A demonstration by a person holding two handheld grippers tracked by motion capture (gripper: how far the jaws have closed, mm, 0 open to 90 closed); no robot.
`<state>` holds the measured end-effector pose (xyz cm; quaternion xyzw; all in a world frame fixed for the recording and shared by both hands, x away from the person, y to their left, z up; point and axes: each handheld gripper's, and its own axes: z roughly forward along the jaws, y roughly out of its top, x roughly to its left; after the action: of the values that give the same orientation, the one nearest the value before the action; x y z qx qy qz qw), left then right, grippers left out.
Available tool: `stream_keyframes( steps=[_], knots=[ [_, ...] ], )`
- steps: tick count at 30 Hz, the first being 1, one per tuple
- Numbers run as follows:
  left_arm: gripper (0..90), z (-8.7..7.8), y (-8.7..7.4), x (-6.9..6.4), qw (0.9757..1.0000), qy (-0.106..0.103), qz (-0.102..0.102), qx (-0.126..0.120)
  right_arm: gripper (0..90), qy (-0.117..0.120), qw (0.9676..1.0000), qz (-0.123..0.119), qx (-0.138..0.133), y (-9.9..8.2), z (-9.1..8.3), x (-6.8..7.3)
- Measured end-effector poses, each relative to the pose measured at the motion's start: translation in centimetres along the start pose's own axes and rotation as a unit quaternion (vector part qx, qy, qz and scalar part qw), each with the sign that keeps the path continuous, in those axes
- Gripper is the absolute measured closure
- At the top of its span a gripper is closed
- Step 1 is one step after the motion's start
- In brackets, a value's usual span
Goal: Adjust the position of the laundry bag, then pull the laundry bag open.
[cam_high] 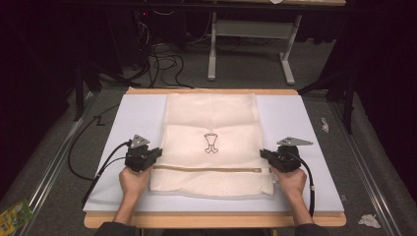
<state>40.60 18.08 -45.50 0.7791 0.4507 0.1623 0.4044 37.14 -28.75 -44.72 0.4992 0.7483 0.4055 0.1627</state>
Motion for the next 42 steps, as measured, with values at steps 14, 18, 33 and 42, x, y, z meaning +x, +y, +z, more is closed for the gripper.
stream_keyframes(
  steps=[14,18,33,42],
  knots=[
    [81.0,0.5,-0.6,-0.1,0.9999,0.01,0.005,0.01,85.6,-0.008,1.0,-0.002,0.005,-0.7,0.5,0.5],
    [79.1,0.6,-0.7,-0.2,0.9998,0.013,0.006,0.01,83.8,-0.009,0.9999,0.003,0.008,-1.0,0.6,0.4],
    [54.3,0.5,-1.4,-1.4,0.9993,0.023,0.028,-0.011,60.4,-0.021,0.9996,0.019,0.001,-1.7,0.3,0.2],
    [51.7,-0.2,-1.9,-2.6,0.9986,0.011,0.042,-0.028,54.1,-0.018,0.9994,0.028,-0.009,-2.4,-0.7,0.5]
  ],
)
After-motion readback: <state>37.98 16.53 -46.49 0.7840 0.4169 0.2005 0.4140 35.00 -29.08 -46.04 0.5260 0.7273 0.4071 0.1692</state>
